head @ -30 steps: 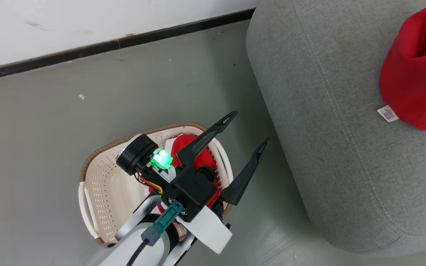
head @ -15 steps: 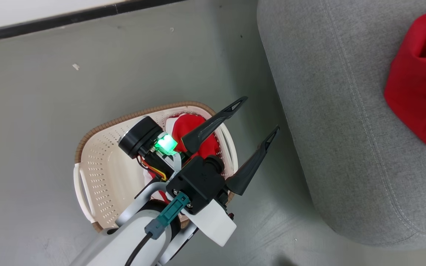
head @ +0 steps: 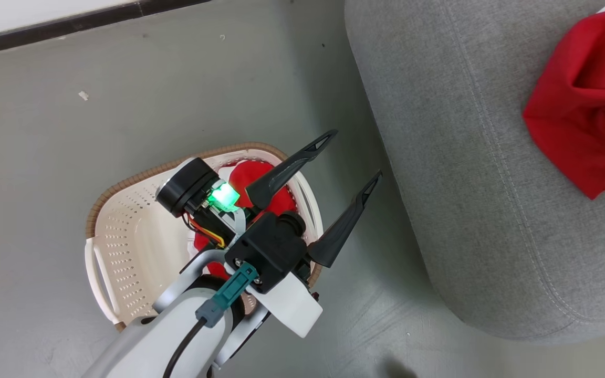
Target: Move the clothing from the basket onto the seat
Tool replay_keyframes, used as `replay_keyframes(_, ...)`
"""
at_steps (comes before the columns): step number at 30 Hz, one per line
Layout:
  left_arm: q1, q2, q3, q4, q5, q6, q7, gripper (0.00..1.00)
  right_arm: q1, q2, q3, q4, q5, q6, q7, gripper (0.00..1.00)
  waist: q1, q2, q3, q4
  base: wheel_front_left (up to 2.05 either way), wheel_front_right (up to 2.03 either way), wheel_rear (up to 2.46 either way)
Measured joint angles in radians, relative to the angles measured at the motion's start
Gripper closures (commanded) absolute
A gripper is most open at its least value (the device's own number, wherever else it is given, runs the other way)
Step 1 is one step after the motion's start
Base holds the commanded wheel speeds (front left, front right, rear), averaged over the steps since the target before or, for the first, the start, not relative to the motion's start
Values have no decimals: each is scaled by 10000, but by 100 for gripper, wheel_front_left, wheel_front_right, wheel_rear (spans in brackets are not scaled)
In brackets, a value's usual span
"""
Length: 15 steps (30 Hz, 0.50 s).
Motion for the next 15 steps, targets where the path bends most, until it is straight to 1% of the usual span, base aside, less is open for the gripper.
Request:
replay_keyframes(5,0,-25,-12,155,-50,-10,-79,0,492,69,50,-73,0,0,0,0,0,0,-78,-136,0,0,0)
replay_keyframes(15,3,-63,52,477,-144,-86,-249,0,1797,194,399,-938,27,0,0,0,0,1,-279,-557,0,0,0)
